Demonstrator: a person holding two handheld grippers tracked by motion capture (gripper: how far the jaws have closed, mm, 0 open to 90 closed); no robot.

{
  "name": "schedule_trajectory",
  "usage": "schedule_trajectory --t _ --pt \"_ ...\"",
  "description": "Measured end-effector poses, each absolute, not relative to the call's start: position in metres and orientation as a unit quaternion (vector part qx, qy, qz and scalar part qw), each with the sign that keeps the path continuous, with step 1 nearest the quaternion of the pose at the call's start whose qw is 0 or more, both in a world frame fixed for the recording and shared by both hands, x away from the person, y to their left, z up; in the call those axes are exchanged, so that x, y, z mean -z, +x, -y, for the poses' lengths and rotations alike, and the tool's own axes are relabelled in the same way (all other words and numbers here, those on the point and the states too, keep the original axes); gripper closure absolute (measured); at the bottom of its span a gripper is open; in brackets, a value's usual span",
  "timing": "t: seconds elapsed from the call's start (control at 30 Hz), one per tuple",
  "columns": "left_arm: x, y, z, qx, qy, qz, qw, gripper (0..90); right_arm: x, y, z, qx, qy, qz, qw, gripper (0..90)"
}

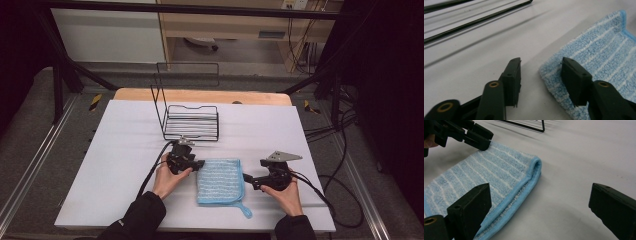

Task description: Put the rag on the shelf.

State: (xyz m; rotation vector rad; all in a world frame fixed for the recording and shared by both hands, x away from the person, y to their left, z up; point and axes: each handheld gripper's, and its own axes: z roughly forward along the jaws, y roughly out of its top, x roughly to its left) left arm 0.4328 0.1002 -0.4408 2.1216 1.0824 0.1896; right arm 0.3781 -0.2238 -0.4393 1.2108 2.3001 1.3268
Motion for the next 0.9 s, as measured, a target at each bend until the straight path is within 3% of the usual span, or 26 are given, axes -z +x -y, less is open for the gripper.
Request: schedule_trajectory --t 0.33,0.9 --pt "0.446 0.428 -0.096 -0.062 0.827 -0.413 0.376 71.0 0.441 0.379 0.222 -0.449 0.417 -0.783 0.106 6.2" --pt "0.448 0.427 -0.095 -0.062 0.834 -0.398 0.376 80.6 0.435 0.397 0.213 -0.448 0.424 -0.777 0.128 6.3"
